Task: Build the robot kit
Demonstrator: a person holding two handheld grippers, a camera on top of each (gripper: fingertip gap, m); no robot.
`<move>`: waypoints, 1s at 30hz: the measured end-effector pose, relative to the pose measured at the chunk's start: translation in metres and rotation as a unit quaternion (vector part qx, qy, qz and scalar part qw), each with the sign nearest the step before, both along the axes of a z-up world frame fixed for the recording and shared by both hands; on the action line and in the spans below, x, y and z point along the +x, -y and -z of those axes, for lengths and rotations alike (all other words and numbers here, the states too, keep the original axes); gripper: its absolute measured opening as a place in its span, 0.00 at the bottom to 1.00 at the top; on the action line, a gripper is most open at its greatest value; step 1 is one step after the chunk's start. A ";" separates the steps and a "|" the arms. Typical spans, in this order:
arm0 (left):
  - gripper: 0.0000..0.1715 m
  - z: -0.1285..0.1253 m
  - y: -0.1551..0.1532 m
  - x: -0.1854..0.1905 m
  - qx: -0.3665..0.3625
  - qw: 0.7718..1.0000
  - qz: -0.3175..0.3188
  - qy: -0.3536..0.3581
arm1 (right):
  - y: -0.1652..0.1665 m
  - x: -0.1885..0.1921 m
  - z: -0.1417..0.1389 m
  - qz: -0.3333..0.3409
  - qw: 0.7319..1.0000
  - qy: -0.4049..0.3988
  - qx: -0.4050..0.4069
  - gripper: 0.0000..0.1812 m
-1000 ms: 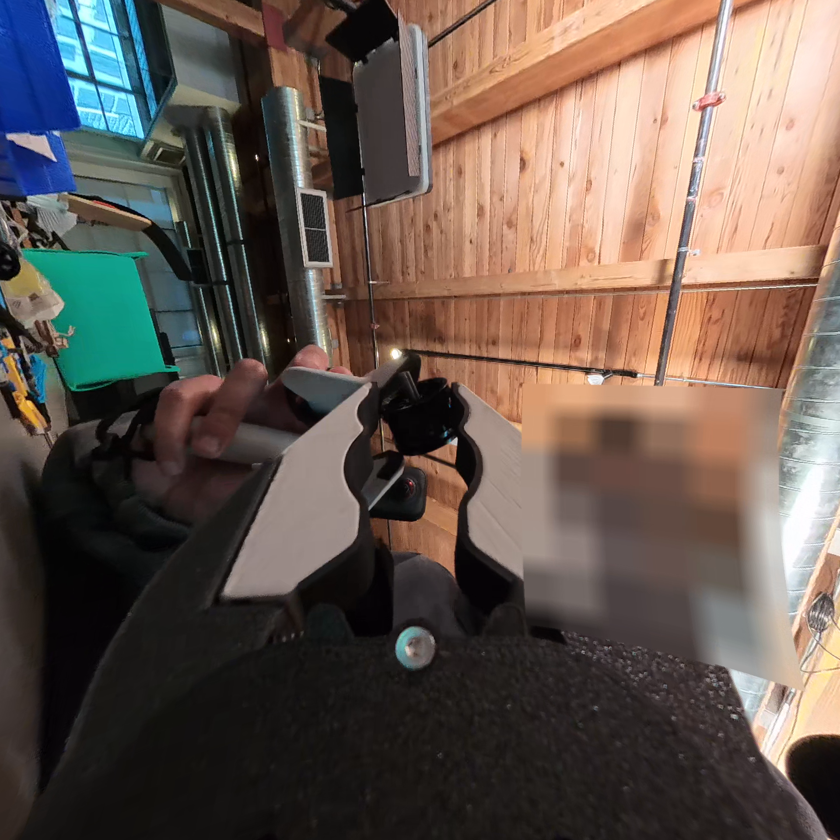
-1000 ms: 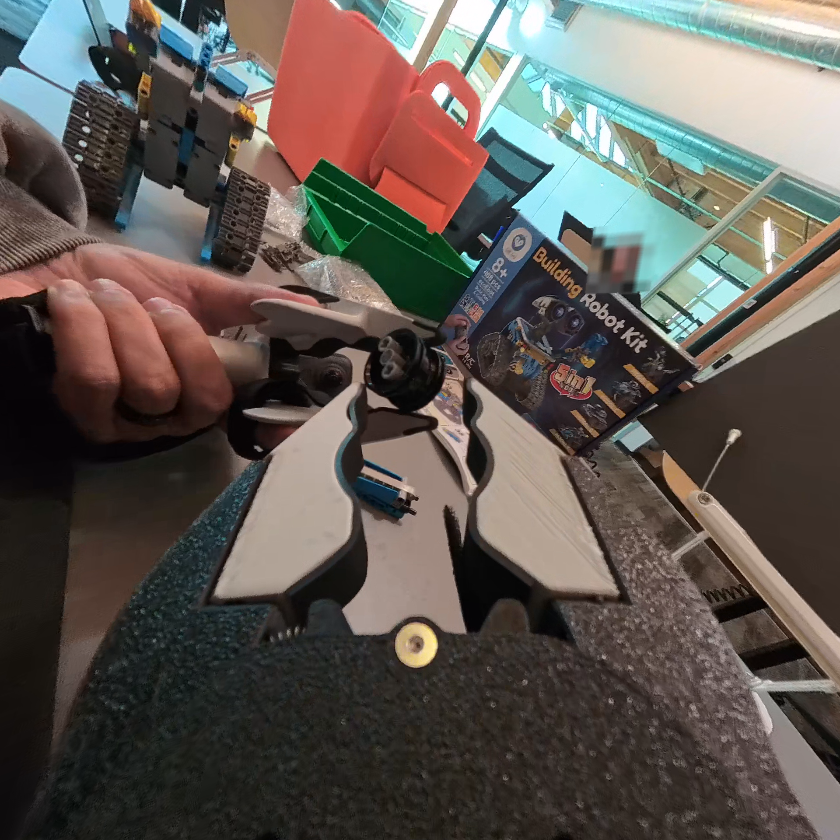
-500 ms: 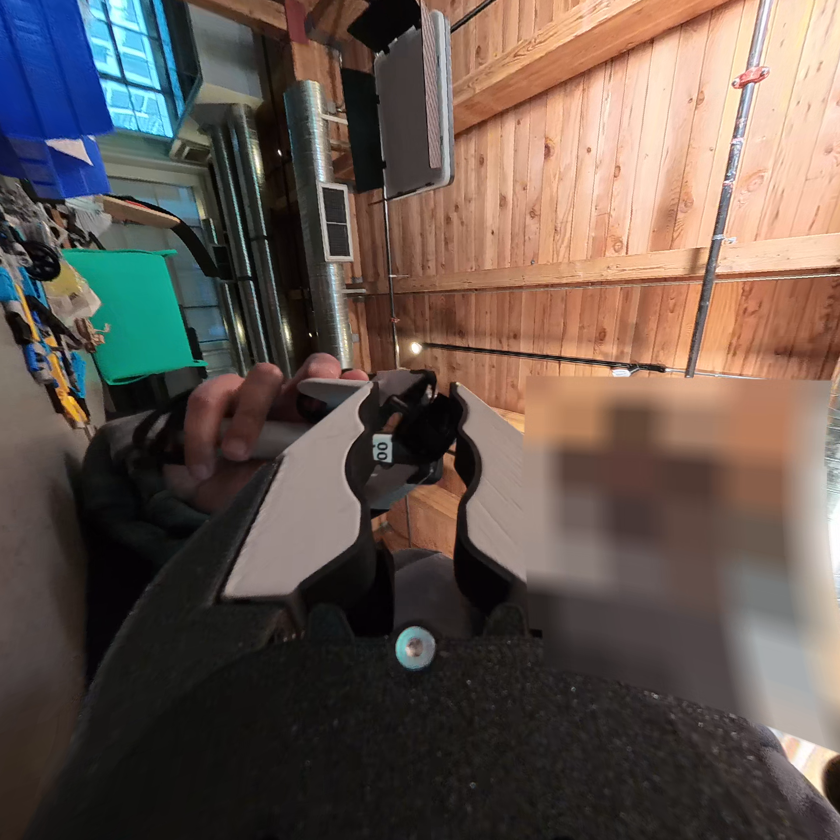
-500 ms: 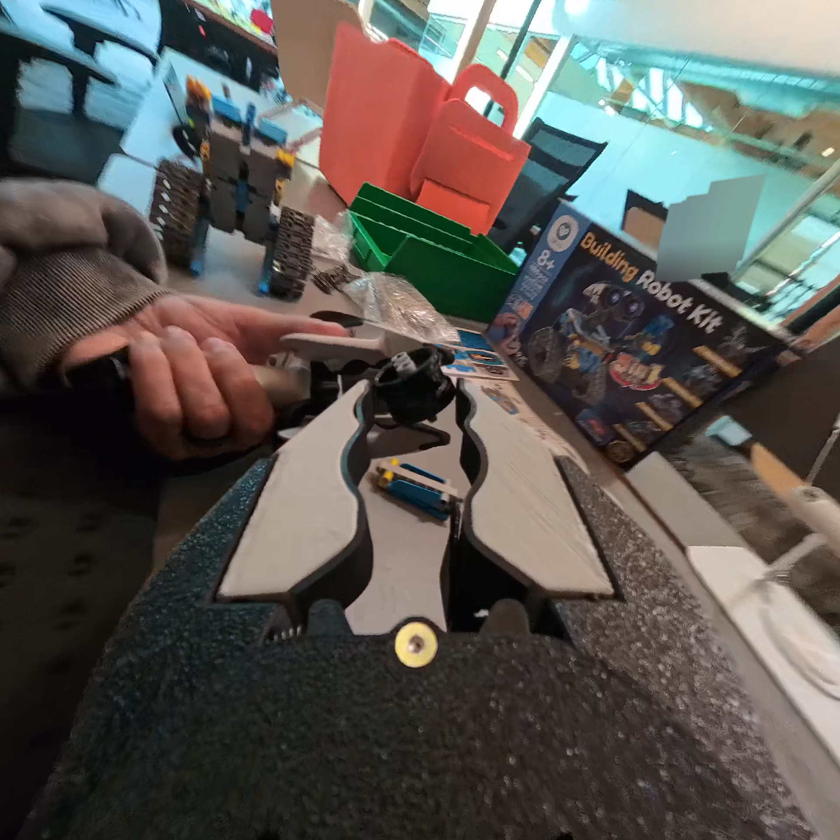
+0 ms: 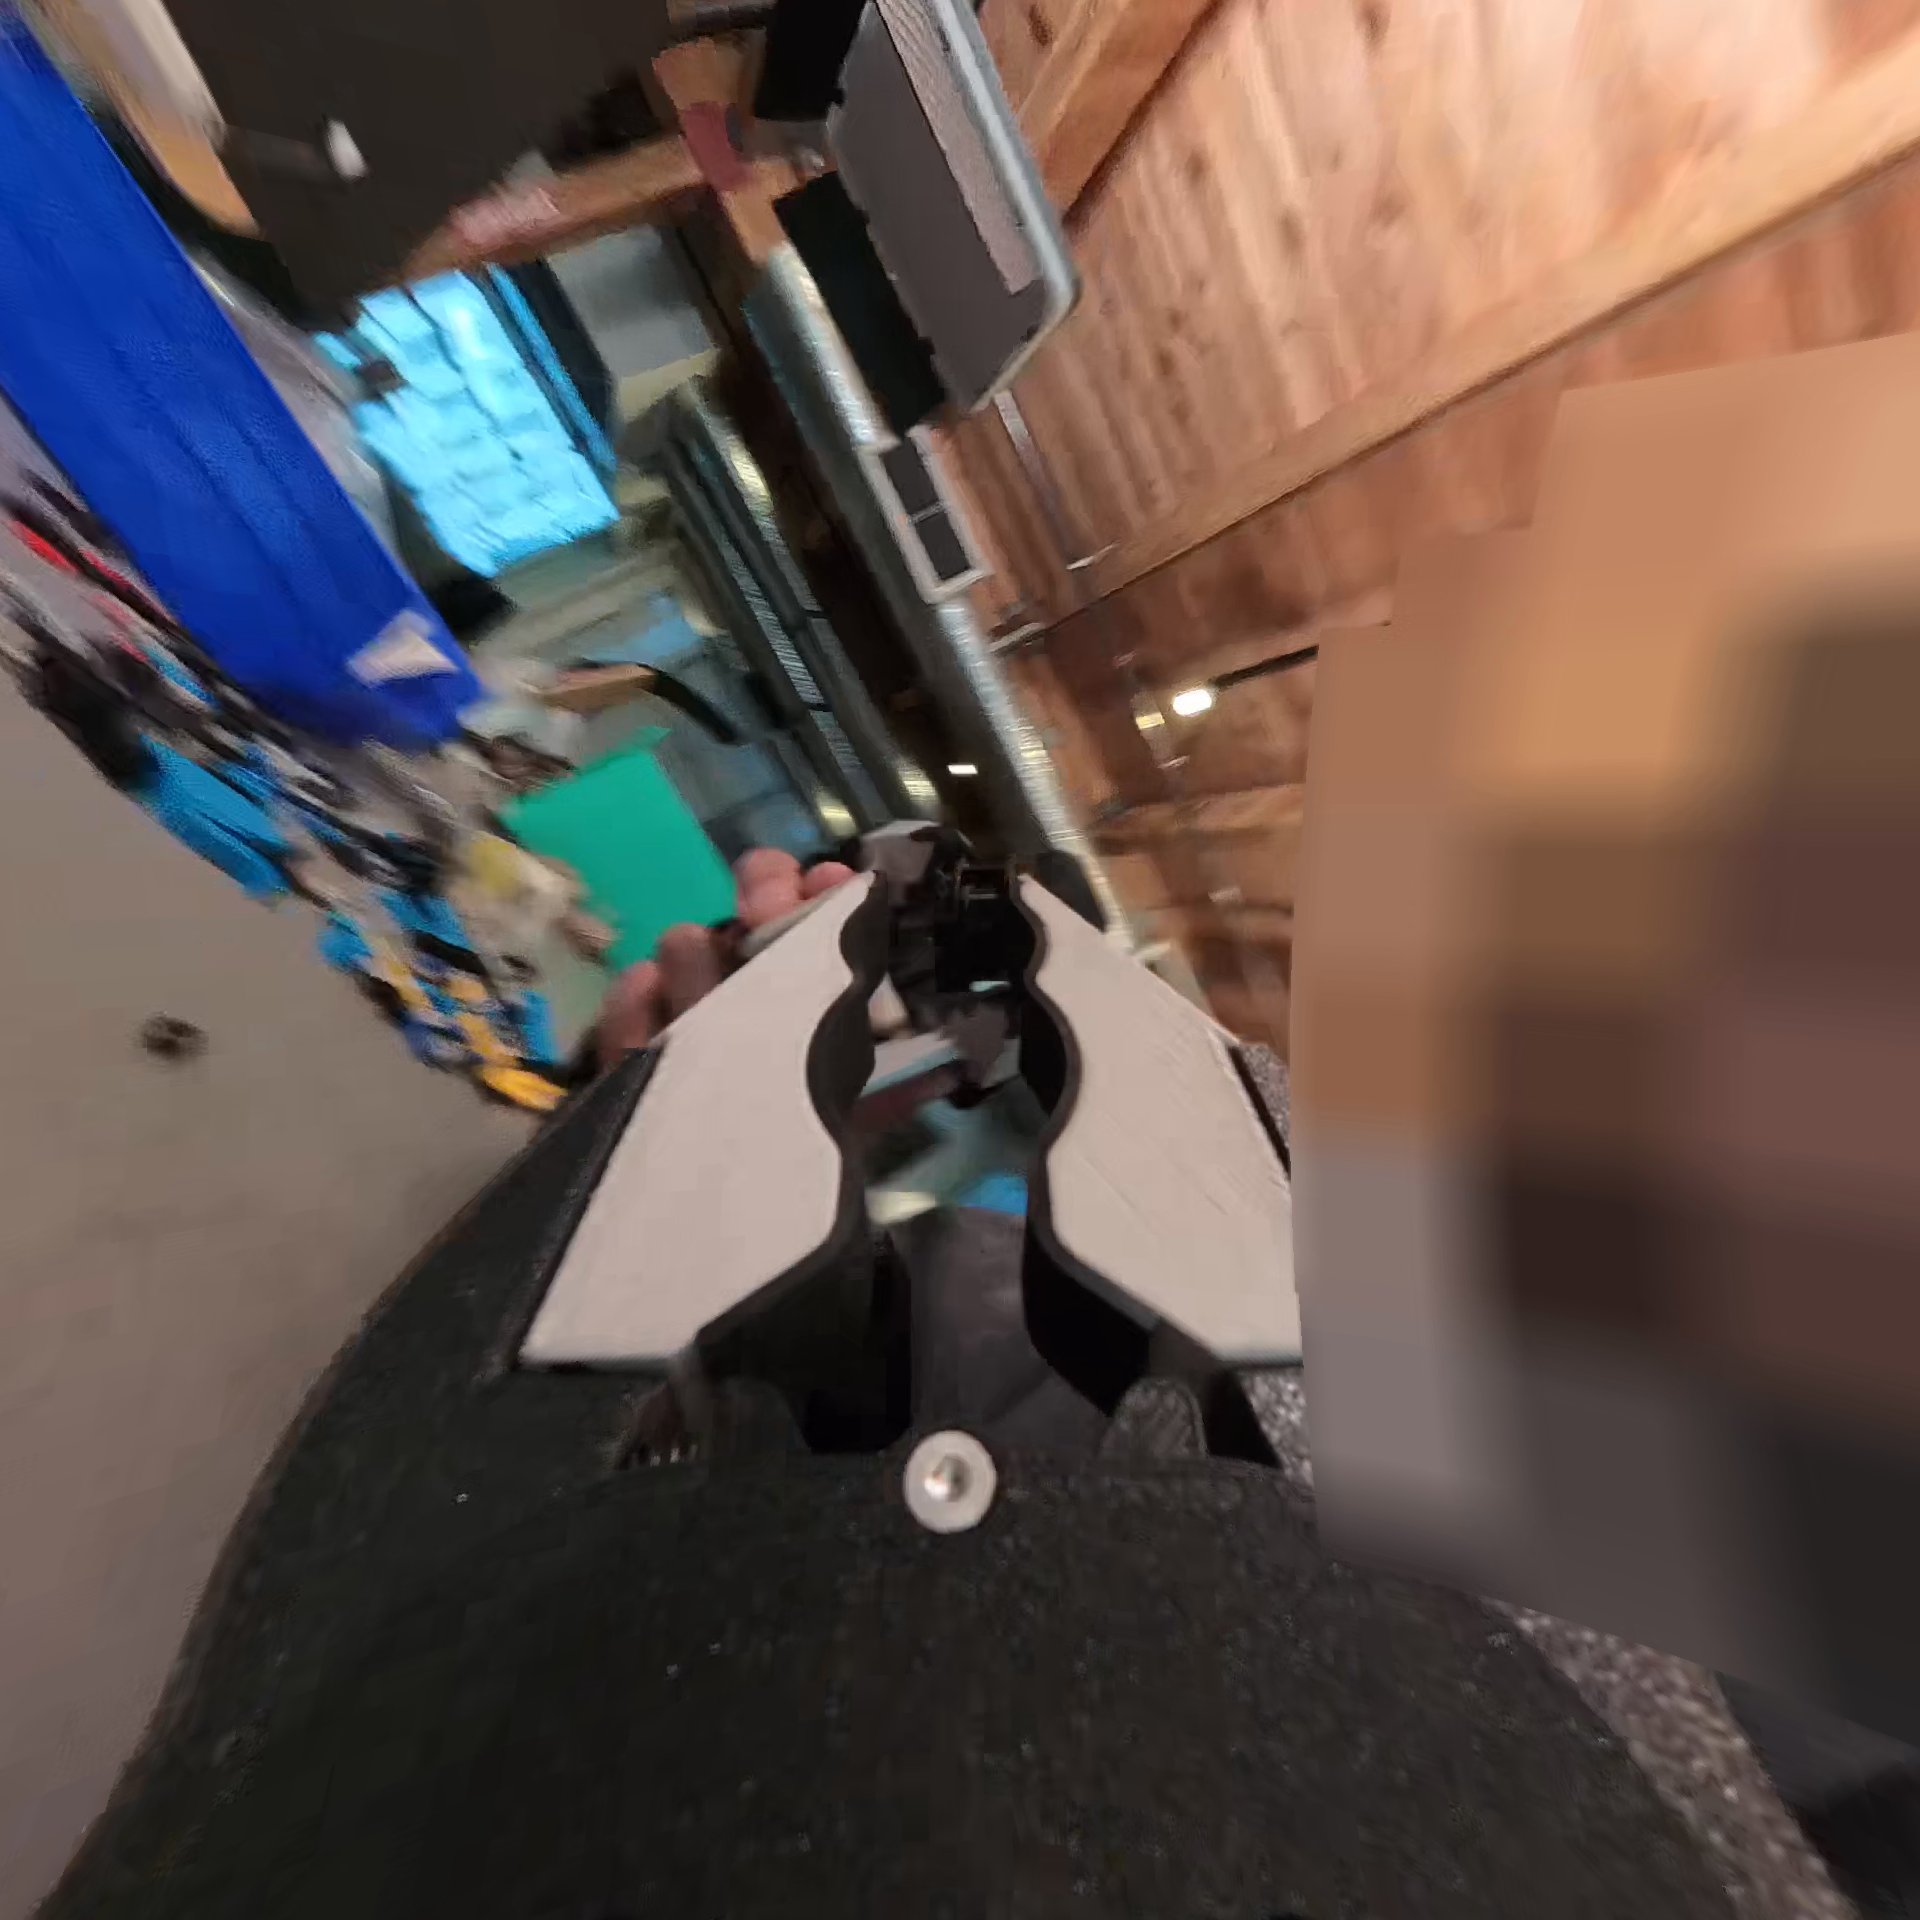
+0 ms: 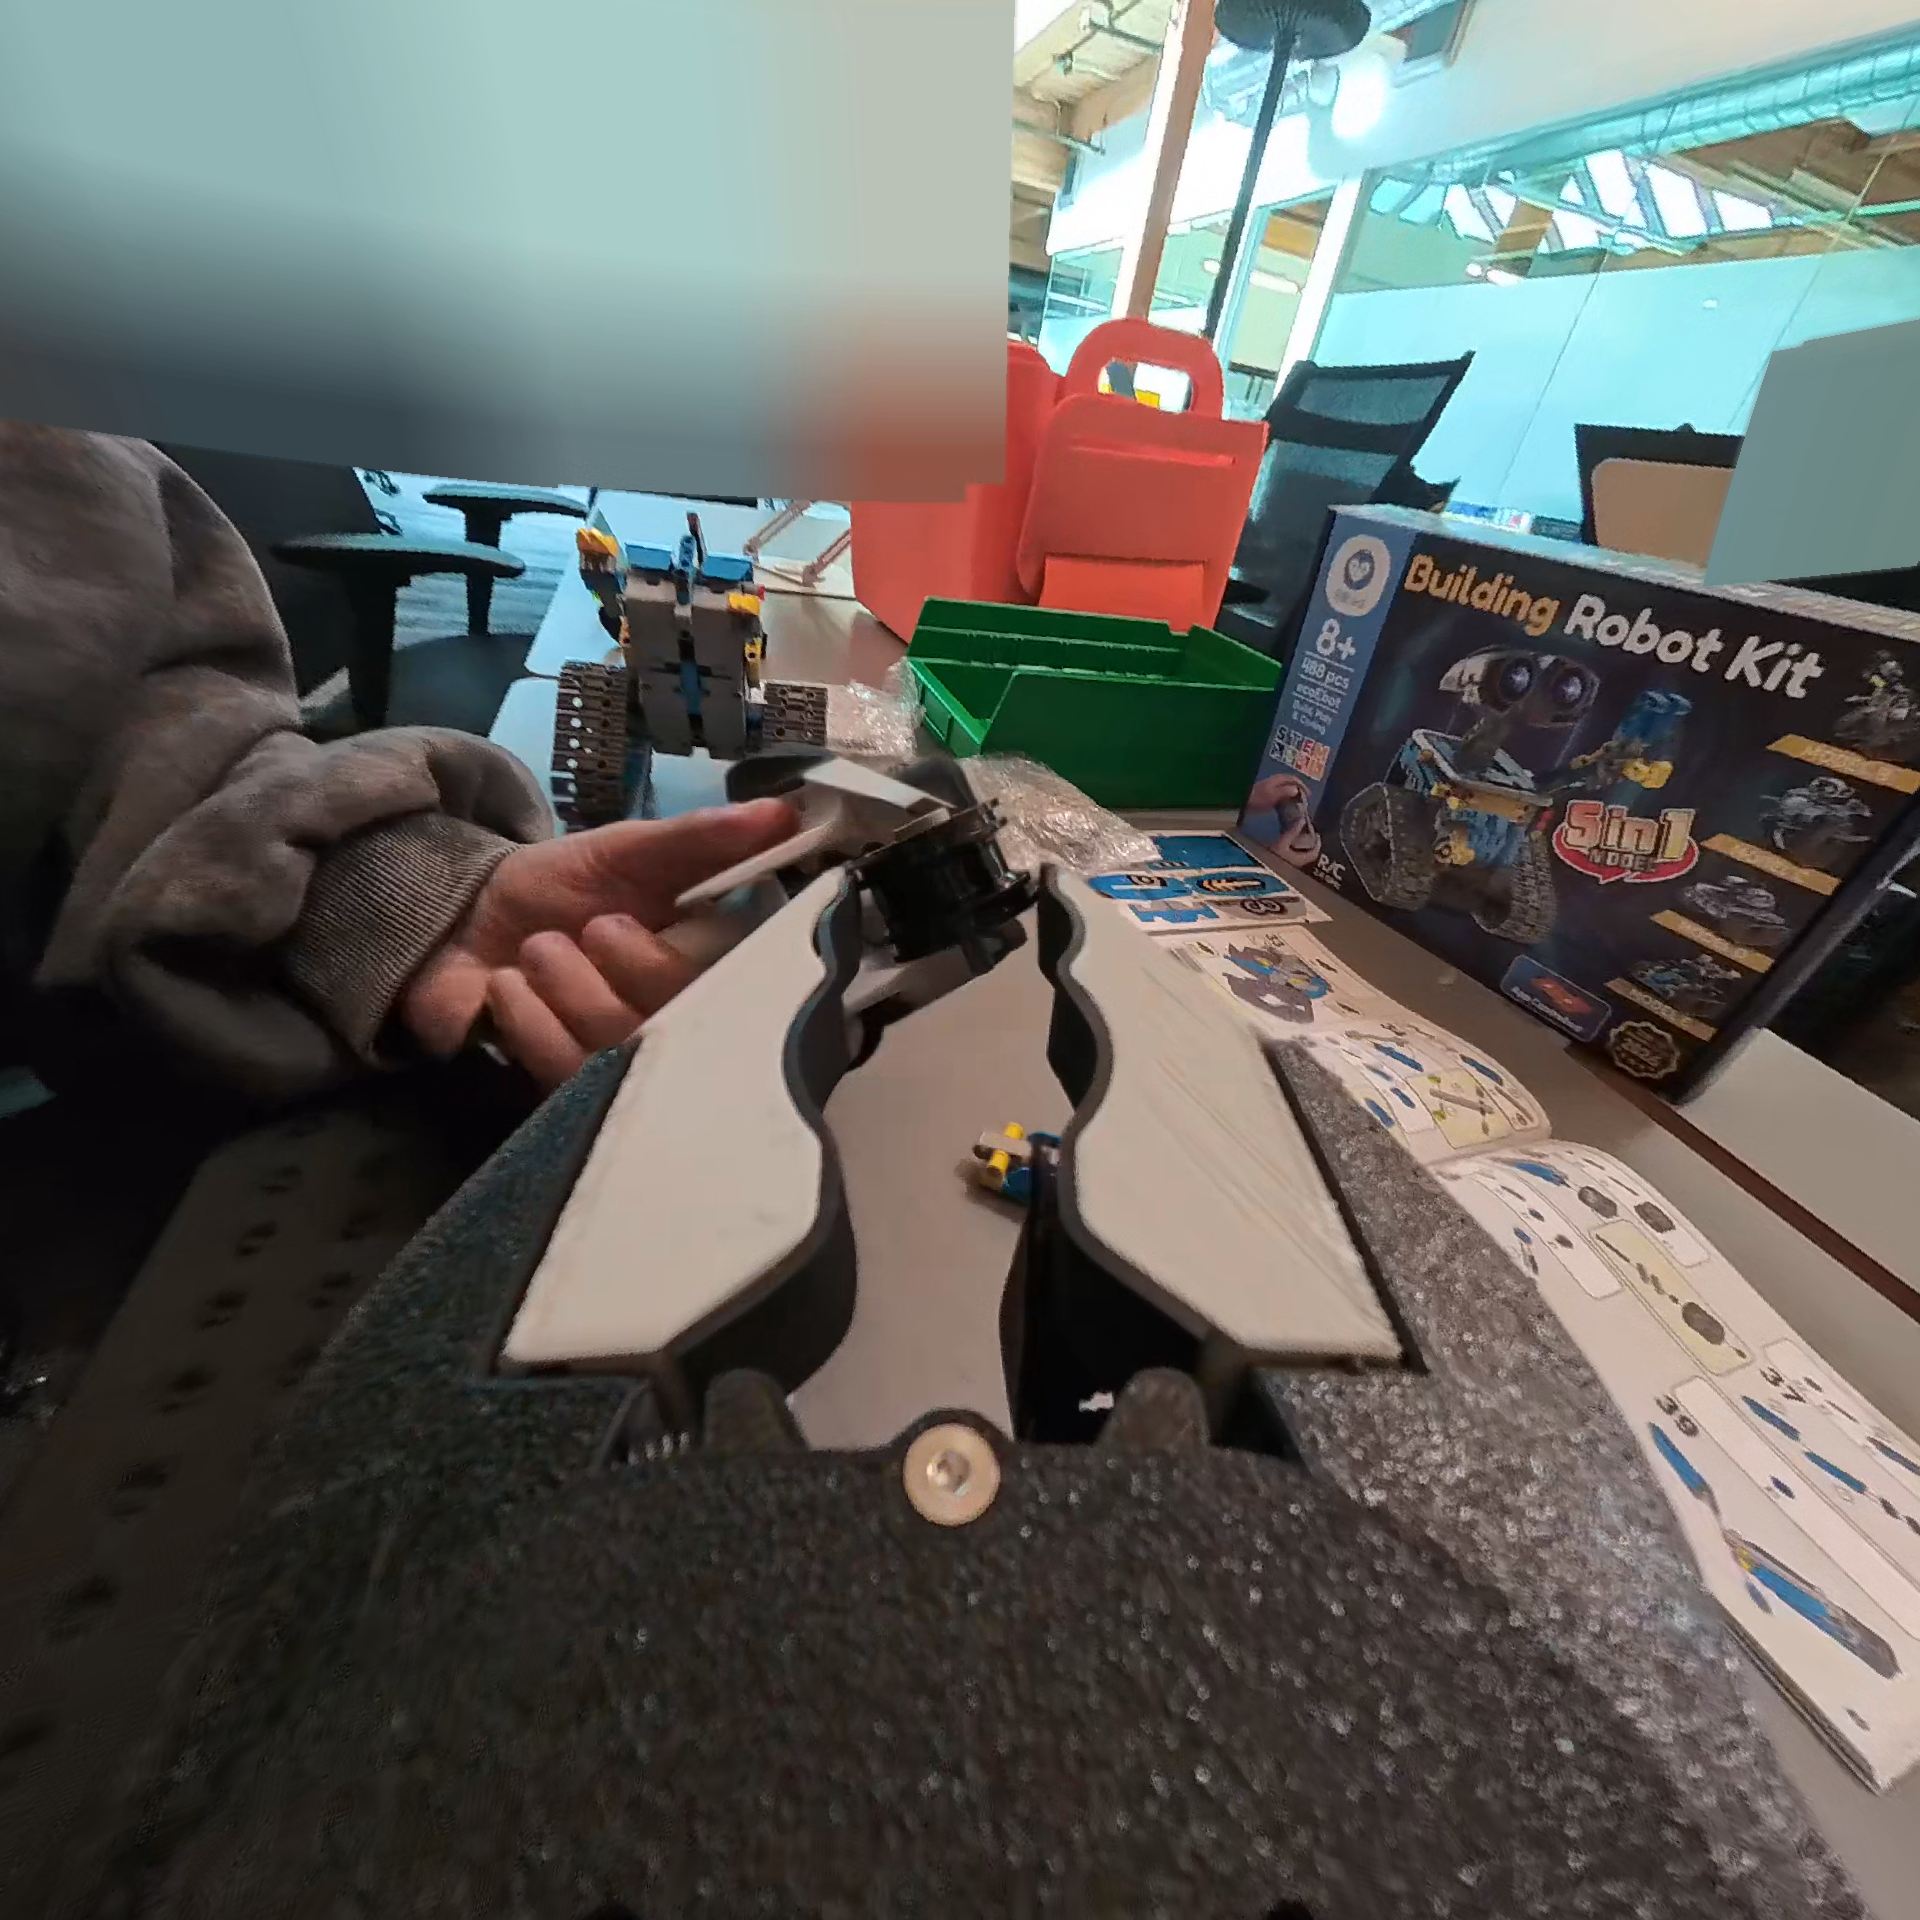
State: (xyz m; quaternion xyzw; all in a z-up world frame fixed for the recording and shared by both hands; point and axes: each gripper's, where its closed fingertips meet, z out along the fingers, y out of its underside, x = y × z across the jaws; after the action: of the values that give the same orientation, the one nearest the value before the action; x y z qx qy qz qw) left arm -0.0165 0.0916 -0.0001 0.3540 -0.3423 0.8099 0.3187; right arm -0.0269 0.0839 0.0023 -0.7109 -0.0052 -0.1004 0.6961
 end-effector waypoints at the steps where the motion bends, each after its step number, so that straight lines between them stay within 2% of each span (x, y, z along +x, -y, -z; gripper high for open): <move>1: 0.14 -0.002 -0.002 0.000 0.040 0.998 -0.039 0.031 | 0.001 -0.001 -0.002 -0.004 1.000 -0.002 0.007 0.19; 4: 0.15 -0.011 -0.004 -0.008 0.126 0.978 -0.116 0.120 | 0.005 -0.001 -0.008 -0.005 1.000 0.001 0.023 0.19; 8: 0.20 -0.014 0.005 -0.018 0.200 0.948 -0.158 0.191 | 0.007 0.002 -0.011 -0.001 0.999 0.007 0.034 0.19; 11: 0.31 -0.007 0.014 -0.018 0.282 0.909 -0.202 0.232 | 0.006 0.005 -0.009 0.016 0.999 0.037 0.027 0.19; 14: 0.35 0.001 0.020 -0.016 0.356 0.863 -0.242 0.264 | 0.004 0.006 -0.005 0.030 0.997 0.074 0.014 0.19; 17: 0.35 0.002 0.020 -0.015 0.388 0.835 -0.271 0.282 | 0.001 0.007 0.000 0.035 0.996 0.082 0.003 0.19; 20: 0.33 0.002 0.020 -0.016 0.392 0.829 -0.276 0.287 | 0.001 0.007 0.001 0.028 0.997 0.069 0.003 0.19; 30: 0.31 -0.009 0.024 -0.028 0.360 0.841 -0.263 0.306 | 0.001 -0.002 -0.004 -0.036 0.999 -0.001 0.036 0.19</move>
State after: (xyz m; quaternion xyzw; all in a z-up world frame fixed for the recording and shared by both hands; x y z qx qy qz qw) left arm -0.0444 0.0679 0.0085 0.2550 -0.5842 0.7500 -0.1766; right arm -0.0294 0.0829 0.0066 -0.6849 -0.0261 -0.0749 0.7243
